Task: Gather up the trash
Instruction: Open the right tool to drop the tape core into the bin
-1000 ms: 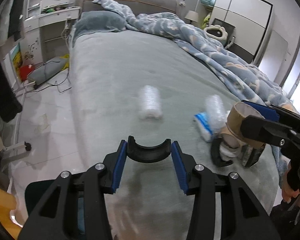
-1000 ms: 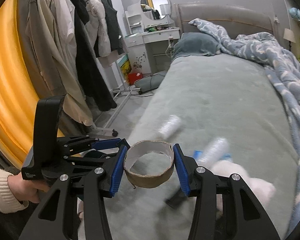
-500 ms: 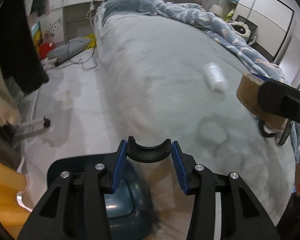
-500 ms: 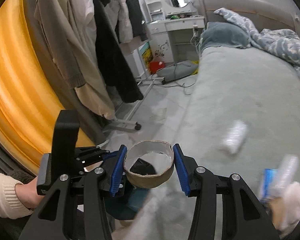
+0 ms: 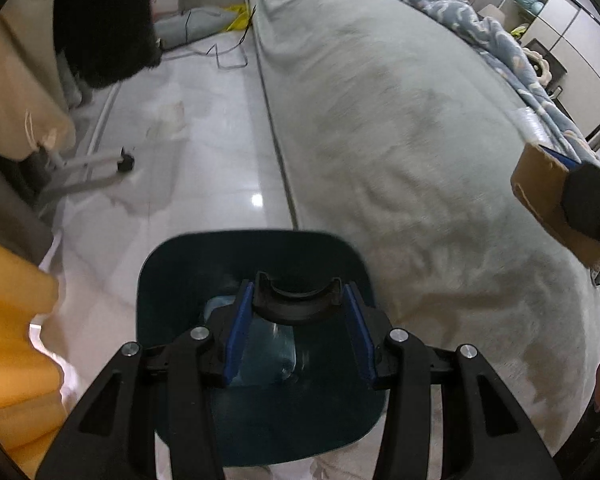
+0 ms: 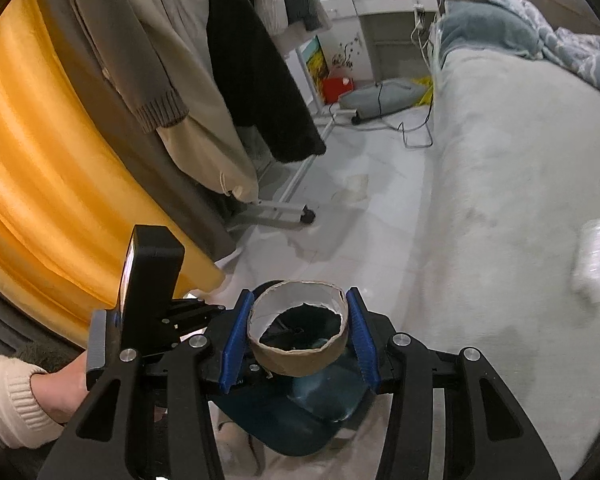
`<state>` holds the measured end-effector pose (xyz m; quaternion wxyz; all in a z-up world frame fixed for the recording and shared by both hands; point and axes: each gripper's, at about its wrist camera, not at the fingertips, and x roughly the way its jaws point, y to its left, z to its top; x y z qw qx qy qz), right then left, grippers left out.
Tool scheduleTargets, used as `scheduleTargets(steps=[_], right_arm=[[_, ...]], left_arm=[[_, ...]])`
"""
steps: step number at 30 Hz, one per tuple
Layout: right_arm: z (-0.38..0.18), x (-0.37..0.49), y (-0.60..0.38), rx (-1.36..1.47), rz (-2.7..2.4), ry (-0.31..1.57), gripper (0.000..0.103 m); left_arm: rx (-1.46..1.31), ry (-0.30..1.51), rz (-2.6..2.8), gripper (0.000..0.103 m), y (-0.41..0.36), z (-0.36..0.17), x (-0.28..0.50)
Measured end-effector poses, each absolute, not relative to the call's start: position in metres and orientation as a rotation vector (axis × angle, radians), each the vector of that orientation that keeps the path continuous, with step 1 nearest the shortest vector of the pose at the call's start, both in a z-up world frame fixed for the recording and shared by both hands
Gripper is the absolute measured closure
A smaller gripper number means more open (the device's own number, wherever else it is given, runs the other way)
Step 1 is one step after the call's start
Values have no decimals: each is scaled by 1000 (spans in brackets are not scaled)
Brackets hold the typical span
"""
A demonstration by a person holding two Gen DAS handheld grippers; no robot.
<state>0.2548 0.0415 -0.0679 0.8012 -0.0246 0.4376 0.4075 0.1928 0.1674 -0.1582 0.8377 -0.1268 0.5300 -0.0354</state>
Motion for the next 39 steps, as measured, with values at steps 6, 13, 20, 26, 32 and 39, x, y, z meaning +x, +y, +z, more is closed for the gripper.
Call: scheduleTargets(steps=[6,13,20,26,32,39], right_arm=[[-83,257,64,-40,878,998,55],[-110,264,85,-42,864,1077,55],[-130,263,102,-77,847,1117,55],[-148,263,112,-93,833,1154,55],[-165,261,118,-134,807,1185,55],[-187,254,123,-181,797,1232,55]], left_arm=[[-297,1189,-72,55,185,-175,187],[-289,1260,-56,53,199,-185,174],[-278,1232,-51,26,210,-173,164],[-272,1151,-59,21,221,-152,156],[-269,1016,-39,22,235,-127,149],[-228,842,-45,28,237,-94,141]])
